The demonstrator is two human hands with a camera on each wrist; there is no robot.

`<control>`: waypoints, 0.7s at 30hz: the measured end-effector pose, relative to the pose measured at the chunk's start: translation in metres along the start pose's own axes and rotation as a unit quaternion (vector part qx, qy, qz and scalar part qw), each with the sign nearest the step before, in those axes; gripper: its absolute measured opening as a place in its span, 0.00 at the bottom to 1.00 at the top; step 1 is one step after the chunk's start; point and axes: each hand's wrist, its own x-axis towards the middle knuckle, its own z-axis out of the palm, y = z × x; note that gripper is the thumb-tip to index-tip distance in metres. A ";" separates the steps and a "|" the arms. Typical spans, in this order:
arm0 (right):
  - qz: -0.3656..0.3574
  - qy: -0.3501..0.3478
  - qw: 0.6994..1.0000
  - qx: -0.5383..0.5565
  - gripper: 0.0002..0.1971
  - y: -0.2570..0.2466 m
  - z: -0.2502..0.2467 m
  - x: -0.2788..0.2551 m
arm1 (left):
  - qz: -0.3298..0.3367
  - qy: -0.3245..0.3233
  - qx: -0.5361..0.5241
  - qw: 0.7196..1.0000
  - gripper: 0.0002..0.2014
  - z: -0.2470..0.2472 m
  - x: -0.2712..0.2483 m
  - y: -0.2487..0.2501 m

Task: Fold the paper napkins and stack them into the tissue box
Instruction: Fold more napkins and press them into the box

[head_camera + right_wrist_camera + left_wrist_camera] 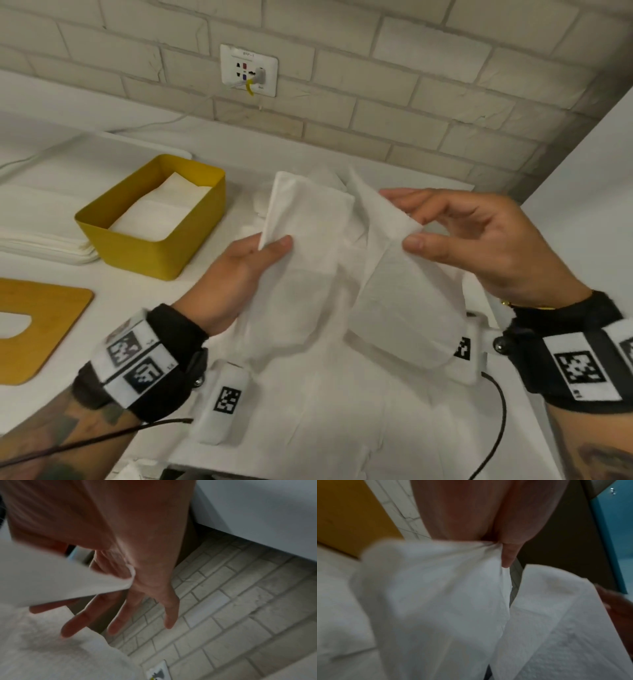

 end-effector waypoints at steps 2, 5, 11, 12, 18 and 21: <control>-0.014 -0.013 0.999 -0.033 0.06 -0.009 0.008 0.010 | -0.003 -0.035 0.009 0.999 0.15 0.011 0.002 0.000; -0.025 -0.014 0.997 -0.066 0.04 -0.011 0.018 0.021 | -0.009 -0.064 0.005 0.998 0.15 0.022 0.002 -0.005; 0.103 0.011 0.994 -0.027 0.03 0.010 0.028 0.036 | -0.063 -0.080 -0.024 0.995 0.15 0.022 -0.004 -0.018; 0.110 0.012 0.993 -0.040 0.04 0.014 0.028 0.037 | -0.073 -0.078 -0.029 0.994 0.15 0.021 -0.005 -0.020; 0.062 0.001 0.993 0.096 0.07 0.017 0.012 0.026 | -0.107 -0.019 -0.065 0.992 0.15 0.007 -0.006 -0.026; 0.078 0.000 0.992 0.096 0.08 0.020 0.005 0.028 | -0.095 -0.001 -0.076 0.993 0.15 0.003 -0.002 -0.023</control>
